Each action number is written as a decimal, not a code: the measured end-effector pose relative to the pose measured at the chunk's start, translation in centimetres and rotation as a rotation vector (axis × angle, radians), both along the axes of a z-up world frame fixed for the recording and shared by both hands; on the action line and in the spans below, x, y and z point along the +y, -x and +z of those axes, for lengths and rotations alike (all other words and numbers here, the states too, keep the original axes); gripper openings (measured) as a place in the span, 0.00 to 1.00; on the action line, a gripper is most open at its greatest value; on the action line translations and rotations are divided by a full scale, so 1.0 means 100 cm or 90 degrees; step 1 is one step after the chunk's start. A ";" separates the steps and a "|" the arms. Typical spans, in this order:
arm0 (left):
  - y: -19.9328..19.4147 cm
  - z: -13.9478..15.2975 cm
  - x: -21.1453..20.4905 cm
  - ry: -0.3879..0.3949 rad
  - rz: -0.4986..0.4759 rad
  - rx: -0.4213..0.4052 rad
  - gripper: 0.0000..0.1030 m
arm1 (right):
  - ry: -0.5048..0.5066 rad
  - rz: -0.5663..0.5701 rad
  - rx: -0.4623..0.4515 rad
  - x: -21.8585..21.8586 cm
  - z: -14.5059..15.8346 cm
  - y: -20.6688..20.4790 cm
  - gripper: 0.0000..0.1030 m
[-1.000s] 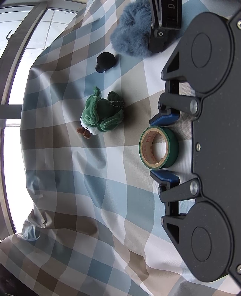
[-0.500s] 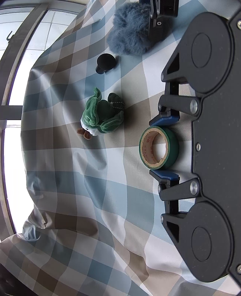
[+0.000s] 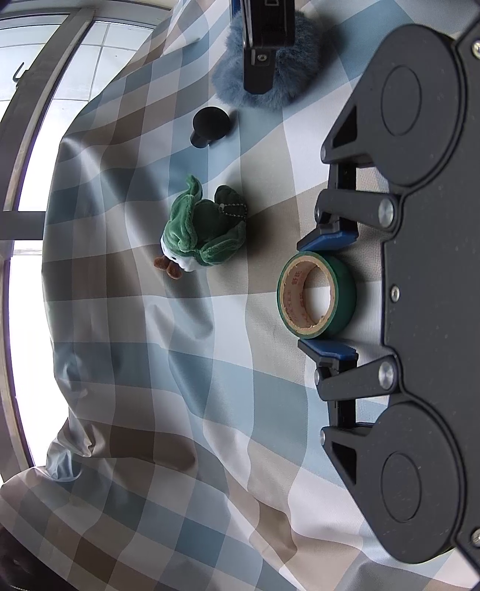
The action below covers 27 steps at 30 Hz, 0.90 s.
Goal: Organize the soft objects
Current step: 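Lift the green tape roll with the left tool while the right tool lifts the scrunchie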
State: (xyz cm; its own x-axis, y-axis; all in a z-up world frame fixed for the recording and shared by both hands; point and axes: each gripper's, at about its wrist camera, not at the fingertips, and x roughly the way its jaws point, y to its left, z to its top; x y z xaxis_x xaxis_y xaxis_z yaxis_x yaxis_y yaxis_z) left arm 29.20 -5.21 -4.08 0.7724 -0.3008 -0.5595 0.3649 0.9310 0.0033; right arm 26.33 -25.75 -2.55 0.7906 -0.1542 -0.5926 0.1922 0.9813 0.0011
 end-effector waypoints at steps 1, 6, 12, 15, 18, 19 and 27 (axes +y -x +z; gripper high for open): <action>0.000 0.000 0.000 0.001 0.000 0.000 0.46 | -0.003 0.000 0.002 0.000 -0.001 -0.003 0.99; 0.001 0.001 0.004 0.020 -0.005 -0.002 0.46 | -0.041 -0.014 0.004 -0.007 -0.007 -0.004 0.70; 0.008 0.005 0.000 0.008 -0.028 -0.022 0.46 | -0.085 -0.011 -0.019 -0.018 -0.001 0.008 0.49; 0.010 0.007 -0.005 -0.011 -0.027 -0.024 0.46 | -0.091 -0.016 -0.029 -0.021 0.003 0.013 0.29; 0.014 0.009 -0.008 -0.018 -0.034 -0.015 0.46 | -0.123 -0.027 -0.016 -0.031 0.003 0.014 0.38; 0.016 0.008 -0.010 -0.026 -0.039 -0.021 0.46 | -0.133 -0.037 -0.010 -0.035 0.002 0.013 0.45; 0.015 0.002 -0.013 -0.034 -0.048 -0.018 0.46 | -0.150 -0.020 -0.043 -0.033 0.012 0.018 1.00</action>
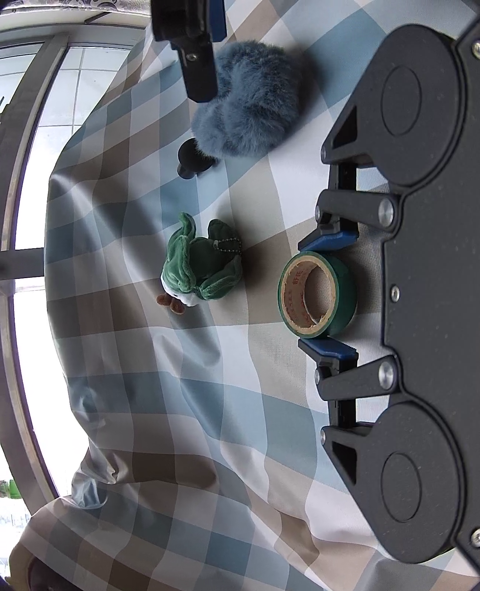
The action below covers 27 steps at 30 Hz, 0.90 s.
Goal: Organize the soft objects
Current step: 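Lift the green tape roll with the left tool while the right tool lifts the scrunchie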
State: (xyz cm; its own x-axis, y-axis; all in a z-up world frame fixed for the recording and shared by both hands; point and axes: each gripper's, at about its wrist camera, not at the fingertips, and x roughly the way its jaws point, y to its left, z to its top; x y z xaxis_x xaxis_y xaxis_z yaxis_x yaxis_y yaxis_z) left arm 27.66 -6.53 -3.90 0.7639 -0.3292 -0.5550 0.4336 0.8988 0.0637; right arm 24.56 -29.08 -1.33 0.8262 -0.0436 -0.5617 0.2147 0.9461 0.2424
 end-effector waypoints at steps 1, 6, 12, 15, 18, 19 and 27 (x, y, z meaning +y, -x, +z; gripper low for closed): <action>-0.001 0.000 0.001 0.007 0.000 0.005 0.46 | 0.006 0.010 0.011 0.004 -0.002 -0.003 1.00; -0.004 -0.001 0.005 0.025 -0.001 0.018 0.47 | 0.083 0.032 0.085 0.027 -0.020 -0.030 1.00; -0.004 0.000 0.005 0.020 0.002 0.017 0.46 | 0.133 0.046 0.110 0.039 -0.025 -0.043 0.56; -0.003 0.003 0.004 0.011 0.005 0.016 0.46 | 0.096 0.056 0.119 0.033 -0.022 -0.042 0.48; 0.000 0.008 0.004 0.014 0.010 0.021 0.46 | 0.090 0.050 0.112 0.029 -0.014 -0.034 0.47; 0.002 0.010 0.004 0.017 0.011 0.022 0.46 | 0.090 0.046 0.107 0.028 -0.009 -0.030 0.47; 0.041 0.057 0.011 0.041 0.004 -0.011 0.46 | 0.046 0.031 0.062 0.010 0.035 0.016 0.48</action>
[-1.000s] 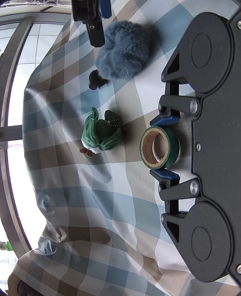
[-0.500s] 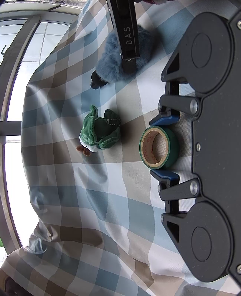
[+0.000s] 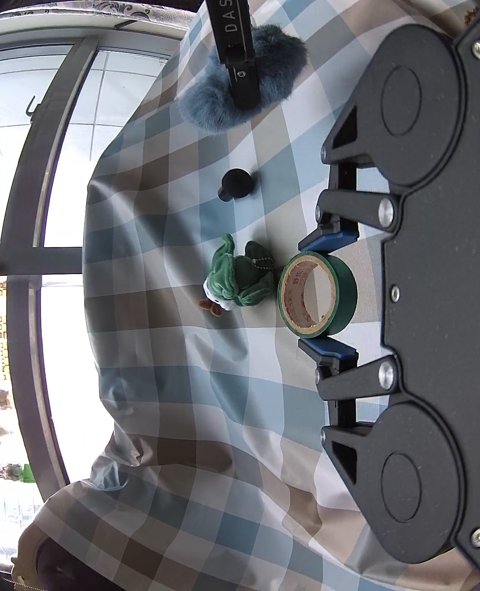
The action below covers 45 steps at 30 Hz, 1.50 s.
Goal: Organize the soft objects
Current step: 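Lift the green tape roll with the left tool while the right tool lifts the scrunchie, then carry the tape roll with the left tool while the right tool carries the scrunchie over the basket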
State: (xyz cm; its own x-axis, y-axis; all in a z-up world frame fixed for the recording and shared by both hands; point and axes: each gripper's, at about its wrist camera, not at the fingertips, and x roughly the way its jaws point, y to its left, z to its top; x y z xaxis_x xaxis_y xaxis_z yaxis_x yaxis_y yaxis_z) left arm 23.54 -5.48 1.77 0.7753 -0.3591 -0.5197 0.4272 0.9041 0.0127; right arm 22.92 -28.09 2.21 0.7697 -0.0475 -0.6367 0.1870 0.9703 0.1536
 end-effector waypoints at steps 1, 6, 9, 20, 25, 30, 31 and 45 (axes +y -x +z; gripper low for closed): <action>0.006 0.006 0.001 0.003 0.000 -0.003 0.46 | -0.005 -0.001 -0.008 -0.001 0.008 0.010 0.48; 0.042 0.036 0.008 0.001 -0.003 -0.019 0.46 | -0.018 0.004 -0.036 -0.001 0.035 0.053 0.48; 0.069 0.050 0.011 -0.016 -0.012 -0.019 0.46 | -0.018 0.014 -0.049 0.004 0.050 0.085 0.48; 0.149 0.064 0.023 -0.025 -0.058 0.039 0.46 | -0.044 0.046 -0.072 0.025 0.074 0.195 0.49; 0.173 0.058 0.028 -0.028 -0.056 0.061 0.46 | -0.057 0.048 -0.053 0.036 0.074 0.233 0.49; 0.187 0.043 0.029 -0.036 -0.061 0.106 0.46 | -0.028 0.053 -0.009 0.052 0.064 0.258 0.49; 0.190 0.038 0.030 -0.040 -0.061 0.116 0.46 | -0.027 0.055 0.001 0.054 0.061 0.262 0.49; 0.198 0.009 0.048 -0.029 -0.025 0.233 0.46 | -0.039 0.064 0.107 0.063 0.032 0.288 0.49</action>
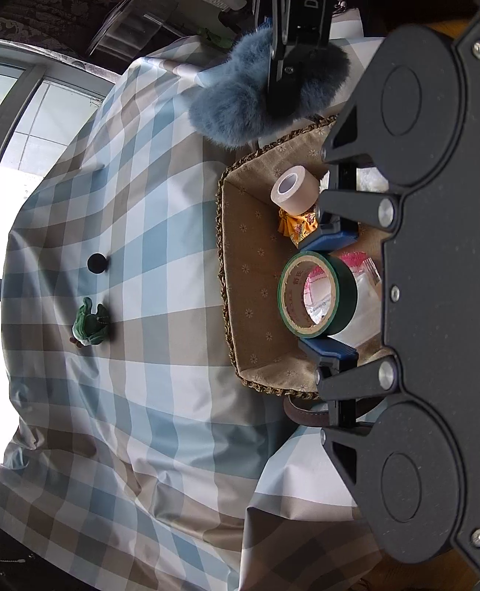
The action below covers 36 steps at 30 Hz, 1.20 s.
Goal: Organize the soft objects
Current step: 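Carry the tape roll with the left tool while the right tool carries the scrunchie over the basket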
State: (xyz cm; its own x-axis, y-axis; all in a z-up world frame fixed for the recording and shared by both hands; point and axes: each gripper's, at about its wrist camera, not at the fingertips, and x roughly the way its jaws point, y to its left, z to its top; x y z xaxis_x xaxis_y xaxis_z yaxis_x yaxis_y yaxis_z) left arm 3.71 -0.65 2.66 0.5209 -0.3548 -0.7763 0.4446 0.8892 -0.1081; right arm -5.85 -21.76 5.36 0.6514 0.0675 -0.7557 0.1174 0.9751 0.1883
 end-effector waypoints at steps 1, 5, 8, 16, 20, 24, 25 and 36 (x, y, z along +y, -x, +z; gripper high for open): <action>0.000 -0.001 0.001 0.003 0.002 0.007 0.46 | -0.001 -0.001 0.003 0.000 -0.001 0.000 0.49; -0.003 -0.005 0.003 0.011 0.012 0.024 0.46 | -0.002 0.008 0.012 0.002 -0.003 -0.004 0.49; -0.005 -0.006 0.002 0.010 0.015 0.026 0.46 | -0.002 0.018 0.014 0.006 -0.003 -0.009 0.50; -0.010 -0.006 -0.001 0.011 0.015 0.028 0.46 | 0.000 0.027 0.024 0.009 -0.007 -0.015 0.50; -0.013 -0.007 -0.002 0.009 0.015 0.027 0.46 | 0.003 0.030 0.028 0.009 -0.008 -0.017 0.50; -0.022 -0.005 -0.004 0.007 0.016 0.018 0.46 | 0.007 0.038 0.028 0.010 -0.008 -0.023 0.51; -0.025 -0.004 -0.005 0.005 0.017 0.016 0.46 | 0.009 0.041 0.026 0.011 -0.008 -0.025 0.51; -0.042 -0.006 -0.010 -0.006 0.022 0.012 0.46 | 0.017 0.063 0.001 0.018 -0.002 -0.049 0.62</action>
